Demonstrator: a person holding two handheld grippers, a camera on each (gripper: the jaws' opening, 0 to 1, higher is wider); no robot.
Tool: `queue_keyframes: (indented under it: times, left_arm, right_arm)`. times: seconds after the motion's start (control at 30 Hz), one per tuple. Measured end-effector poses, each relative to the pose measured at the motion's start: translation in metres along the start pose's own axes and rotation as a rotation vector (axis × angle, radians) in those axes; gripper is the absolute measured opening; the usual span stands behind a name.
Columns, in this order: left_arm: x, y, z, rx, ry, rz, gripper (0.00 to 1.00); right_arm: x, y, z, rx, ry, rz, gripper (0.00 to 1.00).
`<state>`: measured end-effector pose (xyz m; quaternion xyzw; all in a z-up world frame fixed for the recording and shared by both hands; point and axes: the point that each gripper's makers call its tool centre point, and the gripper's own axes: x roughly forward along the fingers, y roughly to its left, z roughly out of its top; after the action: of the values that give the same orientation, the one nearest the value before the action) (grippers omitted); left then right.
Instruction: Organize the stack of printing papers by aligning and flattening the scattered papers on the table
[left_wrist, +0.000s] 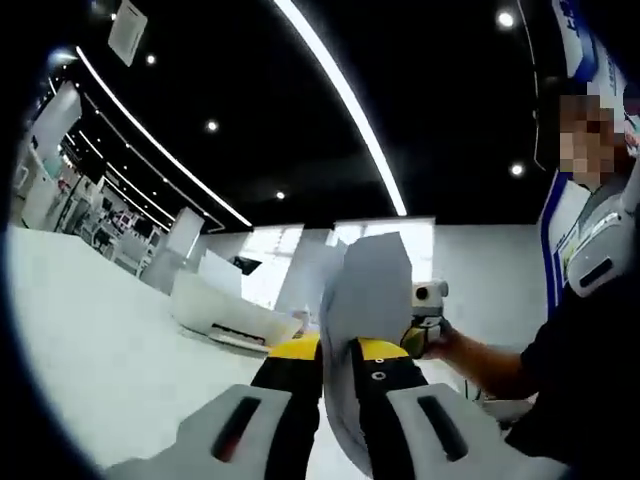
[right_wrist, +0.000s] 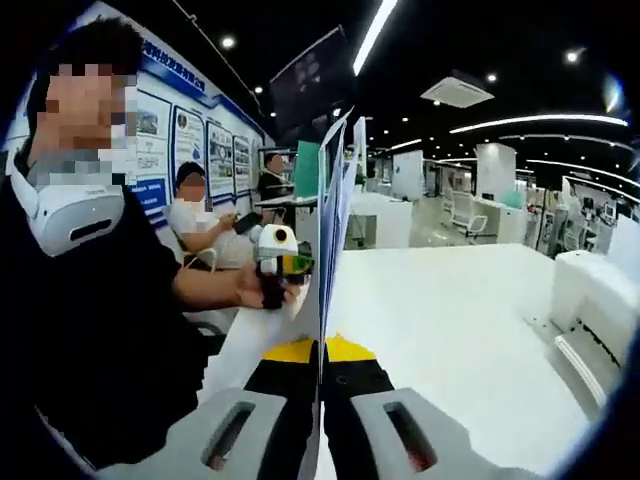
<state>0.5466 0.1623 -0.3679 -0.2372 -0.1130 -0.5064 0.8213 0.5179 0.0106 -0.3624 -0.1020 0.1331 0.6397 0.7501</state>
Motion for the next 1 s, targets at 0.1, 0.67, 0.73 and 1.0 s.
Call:
queue_keyframes:
  times: [0.1,0.67,0.73,1.0]
  left_arm:
    - [0.001,-0.002,-0.002,-0.003,0.012,0.003,0.18]
    - [-0.001,0.001,0.01,0.121,0.108,0.076,0.23]
    - [0.002,-0.002,0.014,0.195,0.158,0.083,0.26]
    - [0.017,-0.006,0.019,0.426,0.388,0.082,0.34]
  right_arm:
    - [-0.008,-0.002,0.005,-0.021,0.035,-0.02,0.0]
    - [-0.051,-0.018,0.032,-0.091,0.16,-0.138,0.0]
    - [-0.054,-0.016,0.034,-0.111,0.186,-0.144,0.0]
    - [-0.066,-0.008,0.042,-0.191,0.313,-0.142,0.0]
